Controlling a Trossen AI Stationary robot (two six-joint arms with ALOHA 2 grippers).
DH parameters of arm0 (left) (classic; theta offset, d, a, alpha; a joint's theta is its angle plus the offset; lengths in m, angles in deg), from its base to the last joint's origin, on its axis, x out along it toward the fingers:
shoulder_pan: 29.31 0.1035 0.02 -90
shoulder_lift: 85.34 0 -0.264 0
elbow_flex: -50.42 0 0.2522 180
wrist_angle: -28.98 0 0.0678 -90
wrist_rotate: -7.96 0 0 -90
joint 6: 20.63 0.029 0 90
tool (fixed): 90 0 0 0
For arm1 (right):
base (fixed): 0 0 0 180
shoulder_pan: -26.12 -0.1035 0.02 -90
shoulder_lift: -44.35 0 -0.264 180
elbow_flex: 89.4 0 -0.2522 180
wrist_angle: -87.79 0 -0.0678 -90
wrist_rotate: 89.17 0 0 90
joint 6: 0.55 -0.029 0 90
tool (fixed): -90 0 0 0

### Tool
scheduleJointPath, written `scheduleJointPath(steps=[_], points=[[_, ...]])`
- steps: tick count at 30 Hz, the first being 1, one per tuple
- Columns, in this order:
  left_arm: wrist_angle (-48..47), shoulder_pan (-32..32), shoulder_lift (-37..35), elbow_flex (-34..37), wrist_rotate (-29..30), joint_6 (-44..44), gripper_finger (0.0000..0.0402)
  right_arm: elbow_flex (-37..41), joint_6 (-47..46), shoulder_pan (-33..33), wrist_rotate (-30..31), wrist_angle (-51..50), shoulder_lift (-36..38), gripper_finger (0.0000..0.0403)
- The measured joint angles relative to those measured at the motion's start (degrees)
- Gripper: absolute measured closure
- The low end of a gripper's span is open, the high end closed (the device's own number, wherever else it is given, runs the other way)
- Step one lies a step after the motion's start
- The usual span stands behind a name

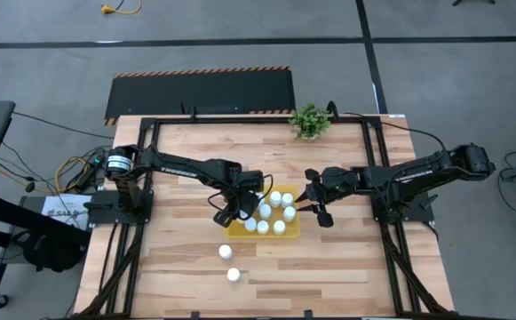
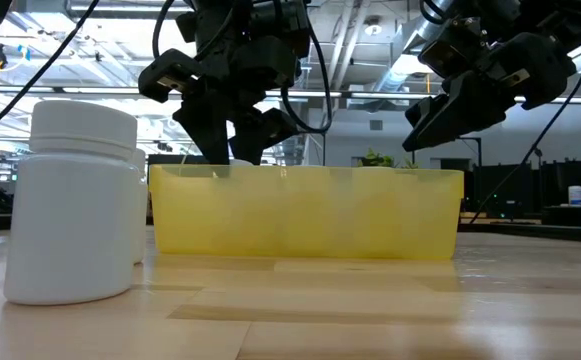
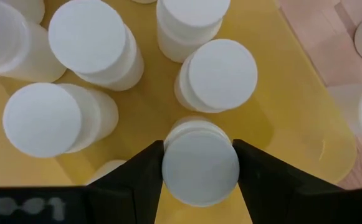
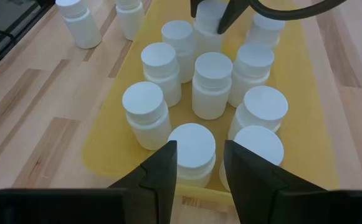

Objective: Pick and place pill bottles into a basket
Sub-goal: Put the white pill bottle into the yellow bin

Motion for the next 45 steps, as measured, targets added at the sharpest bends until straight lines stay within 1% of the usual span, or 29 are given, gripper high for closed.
scheduleJointPath(steps=[11, 14, 16, 19, 23, 26, 37, 45], points=[[0.0, 0.0, 0.0, 0.0, 1.0, -0.8, 0.0225, 0.0, 0.0, 0.0, 0.0, 0.0, 0.0, 0.0278], [-0.2, 0.0, 0.0, 0.0, 1.0, -3.1, 0.0222, 0.0, 0.0, 0.0, 0.0, 0.0, 0.0, 0.0278], [-1.0, 0.0, 0.0, 0.0, 1.4, -3.8, 0.0212, 0.0, 0.0, 0.0, 0.0, 0.0, 0.0, 0.0278], [-1.2, -0.2, 0.0, 0.0, 3.6, -3.6, 0.0189, 0.0, -0.1, 0.0, 0.0, 0.0, 0.0, 0.0278], [-1.2, -0.7, 0.0, 0.0, 4.0, -2.0, 0.0155, 0.0, -0.1, 0.0, -0.1, 0.0, 0.0, 0.0278], [-1.2, -1.0, 0.0, 0.0, 4.1, -1.3, 0.0142, 0.0, -0.1, 0.0, -0.1, 0.0, 0.0, 0.0278], [-1.2, -1.0, 0.0, 0.0, 4.0, -1.2, 0.0139, 0.0, -0.1, 0.0, -0.1, 0.0, 0.0, 0.0278], [-5.3, -1.1, 0.0, -3.0, 4.1, -0.6, 0.0139, 0.0, -0.1, 0.0, -0.1, 0.1, 0.0, 0.0278]])
